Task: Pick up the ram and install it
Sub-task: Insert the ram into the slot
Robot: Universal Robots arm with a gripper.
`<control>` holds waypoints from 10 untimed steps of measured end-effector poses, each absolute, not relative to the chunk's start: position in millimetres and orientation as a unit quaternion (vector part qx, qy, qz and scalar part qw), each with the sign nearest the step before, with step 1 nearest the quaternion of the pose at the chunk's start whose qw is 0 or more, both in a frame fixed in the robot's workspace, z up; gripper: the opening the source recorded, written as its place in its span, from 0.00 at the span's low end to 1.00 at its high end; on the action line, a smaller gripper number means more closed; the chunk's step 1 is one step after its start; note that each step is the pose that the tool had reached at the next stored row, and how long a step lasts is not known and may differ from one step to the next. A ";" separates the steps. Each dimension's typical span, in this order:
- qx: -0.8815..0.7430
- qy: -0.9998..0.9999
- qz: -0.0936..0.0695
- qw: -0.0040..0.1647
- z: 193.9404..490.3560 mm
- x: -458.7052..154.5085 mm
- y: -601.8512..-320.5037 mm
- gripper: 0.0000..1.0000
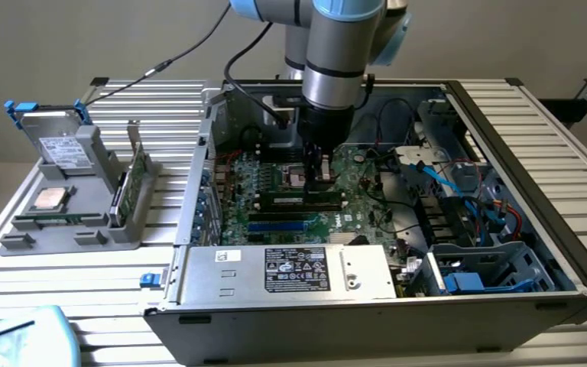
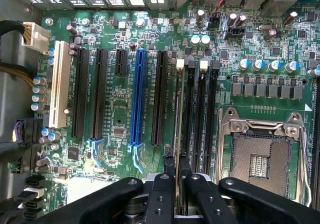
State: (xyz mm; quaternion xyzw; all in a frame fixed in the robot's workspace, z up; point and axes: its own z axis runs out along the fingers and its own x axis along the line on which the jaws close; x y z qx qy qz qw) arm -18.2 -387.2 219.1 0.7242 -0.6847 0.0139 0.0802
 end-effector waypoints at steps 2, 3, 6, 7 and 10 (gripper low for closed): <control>0.724 -0.685 0.014 0.080 218.1 -18.1 -387.2 0.14; 0.724 -0.685 0.014 0.080 217.7 -18.2 -387.3 0.14; 0.723 -0.686 0.014 0.080 217.0 -18.2 -387.3 0.14; 0.723 -0.686 0.014 0.080 216.8 -18.2 -387.3 0.14; 0.723 -0.686 0.014 0.080 216.6 -18.2 -387.3 0.14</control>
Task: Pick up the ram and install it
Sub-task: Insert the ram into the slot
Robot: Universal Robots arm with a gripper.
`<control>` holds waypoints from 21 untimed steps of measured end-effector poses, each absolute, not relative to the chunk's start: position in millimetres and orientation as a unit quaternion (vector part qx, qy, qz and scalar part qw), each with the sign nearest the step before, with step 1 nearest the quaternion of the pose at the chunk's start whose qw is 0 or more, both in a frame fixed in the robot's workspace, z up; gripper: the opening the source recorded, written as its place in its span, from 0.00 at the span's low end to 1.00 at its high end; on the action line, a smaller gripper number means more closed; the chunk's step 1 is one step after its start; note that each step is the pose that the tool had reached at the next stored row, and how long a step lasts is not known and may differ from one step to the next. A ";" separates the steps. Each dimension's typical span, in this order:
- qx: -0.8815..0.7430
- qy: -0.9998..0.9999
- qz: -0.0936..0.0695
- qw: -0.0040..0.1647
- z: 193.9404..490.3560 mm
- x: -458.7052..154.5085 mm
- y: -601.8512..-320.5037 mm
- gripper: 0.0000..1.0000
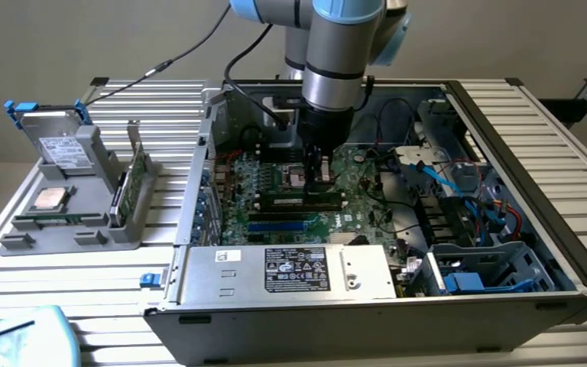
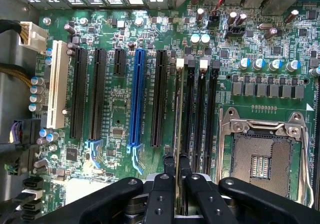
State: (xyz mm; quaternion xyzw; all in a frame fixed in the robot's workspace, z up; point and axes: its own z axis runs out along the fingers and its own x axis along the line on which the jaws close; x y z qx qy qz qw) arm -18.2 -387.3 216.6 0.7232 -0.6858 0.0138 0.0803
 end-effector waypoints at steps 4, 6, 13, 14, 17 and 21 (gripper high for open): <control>0.723 -0.686 0.014 0.080 215.9 -18.2 -387.3 0.14; 0.723 -0.686 0.014 0.080 215.5 -18.2 -387.3 0.14; 0.723 -0.686 0.014 0.080 214.0 -18.2 -387.2 0.34; 0.723 -0.686 0.013 0.080 213.8 -18.2 -387.2 0.34; 0.723 -0.686 0.013 0.080 213.1 -18.2 -387.2 0.45; 0.722 -0.687 0.013 0.081 213.0 -18.2 -387.2 0.63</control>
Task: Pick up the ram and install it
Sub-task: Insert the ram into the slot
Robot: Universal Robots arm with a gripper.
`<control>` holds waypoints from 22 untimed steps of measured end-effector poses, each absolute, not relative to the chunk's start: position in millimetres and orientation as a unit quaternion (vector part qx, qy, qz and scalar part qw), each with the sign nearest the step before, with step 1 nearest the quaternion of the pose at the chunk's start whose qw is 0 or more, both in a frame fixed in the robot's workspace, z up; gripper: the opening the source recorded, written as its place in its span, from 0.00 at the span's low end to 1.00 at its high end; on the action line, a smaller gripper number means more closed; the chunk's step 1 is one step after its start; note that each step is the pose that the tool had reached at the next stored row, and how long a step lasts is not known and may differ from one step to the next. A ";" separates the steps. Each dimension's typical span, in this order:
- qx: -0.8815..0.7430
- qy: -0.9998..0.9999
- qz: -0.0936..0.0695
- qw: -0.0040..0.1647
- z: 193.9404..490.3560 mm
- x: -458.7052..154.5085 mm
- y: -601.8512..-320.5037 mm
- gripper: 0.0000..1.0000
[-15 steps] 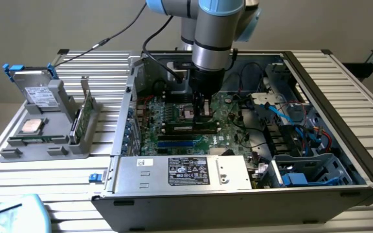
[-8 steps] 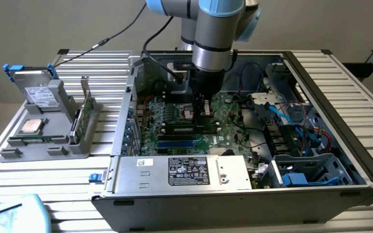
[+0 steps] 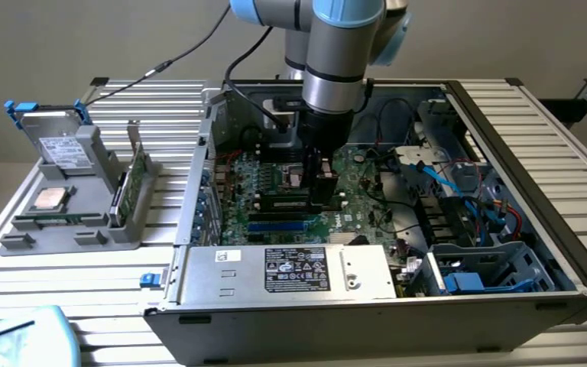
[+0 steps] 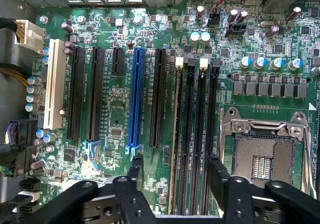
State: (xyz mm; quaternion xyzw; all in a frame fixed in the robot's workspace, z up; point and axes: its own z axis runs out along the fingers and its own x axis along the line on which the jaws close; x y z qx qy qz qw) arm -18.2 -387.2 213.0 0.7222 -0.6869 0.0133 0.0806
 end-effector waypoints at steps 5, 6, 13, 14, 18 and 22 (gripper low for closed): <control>0.722 -0.687 0.013 0.081 213.5 -18.2 -387.1 0.69; 0.722 -0.687 0.013 0.081 214.1 -18.2 -387.2 0.69; 0.715 -0.694 0.012 0.081 217.3 -18.2 -387.1 0.69; 0.714 -0.695 0.012 0.081 217.7 -18.1 -386.8 0.69; 0.709 -0.700 0.012 0.081 219.7 -18.0 -386.1 0.69; 0.704 -0.706 0.011 0.081 221.4 -17.8 -385.3 0.69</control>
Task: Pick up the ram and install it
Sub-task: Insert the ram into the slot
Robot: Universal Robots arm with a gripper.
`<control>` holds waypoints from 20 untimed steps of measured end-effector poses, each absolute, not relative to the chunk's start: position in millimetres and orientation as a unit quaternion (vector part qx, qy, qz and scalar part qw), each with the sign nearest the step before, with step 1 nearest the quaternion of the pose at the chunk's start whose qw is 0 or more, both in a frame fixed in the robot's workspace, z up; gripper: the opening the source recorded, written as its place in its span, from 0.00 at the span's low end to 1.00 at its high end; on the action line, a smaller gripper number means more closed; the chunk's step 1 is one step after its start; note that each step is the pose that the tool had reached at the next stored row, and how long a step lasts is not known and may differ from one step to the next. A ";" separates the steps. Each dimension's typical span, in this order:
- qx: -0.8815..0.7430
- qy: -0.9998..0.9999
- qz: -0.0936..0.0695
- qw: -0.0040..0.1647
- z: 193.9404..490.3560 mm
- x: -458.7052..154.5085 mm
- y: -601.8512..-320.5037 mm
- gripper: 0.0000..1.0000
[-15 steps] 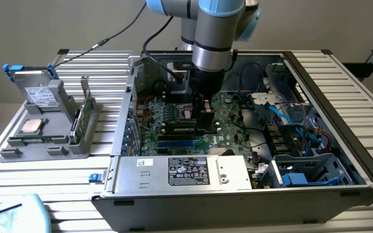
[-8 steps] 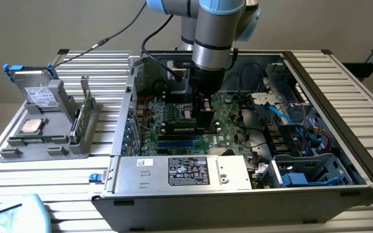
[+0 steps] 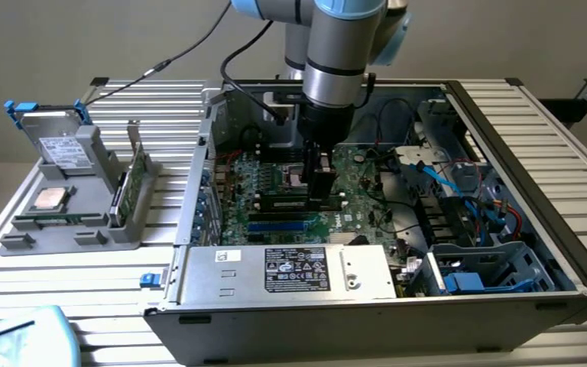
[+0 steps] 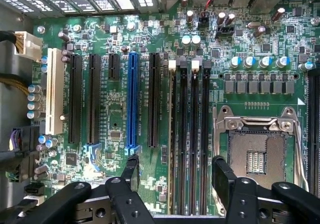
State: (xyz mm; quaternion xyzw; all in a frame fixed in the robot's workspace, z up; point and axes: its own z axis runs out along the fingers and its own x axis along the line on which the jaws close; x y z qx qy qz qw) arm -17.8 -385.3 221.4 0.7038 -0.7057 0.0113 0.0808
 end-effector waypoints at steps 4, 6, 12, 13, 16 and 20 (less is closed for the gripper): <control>0.700 -0.710 0.011 0.080 223.0 -17.5 -383.4 0.69; 0.698 -0.712 0.011 0.080 223.6 -17.5 -382.1 0.69; 0.695 -0.715 0.011 0.080 224.1 -17.5 -380.0 0.67; 0.694 -0.715 0.011 0.080 224.1 -17.6 -380.0 0.61; 0.694 -0.715 0.011 0.080 224.1 -17.5 -379.9 0.48; 0.694 -0.715 0.011 0.080 227.0 -17.6 -379.9 0.36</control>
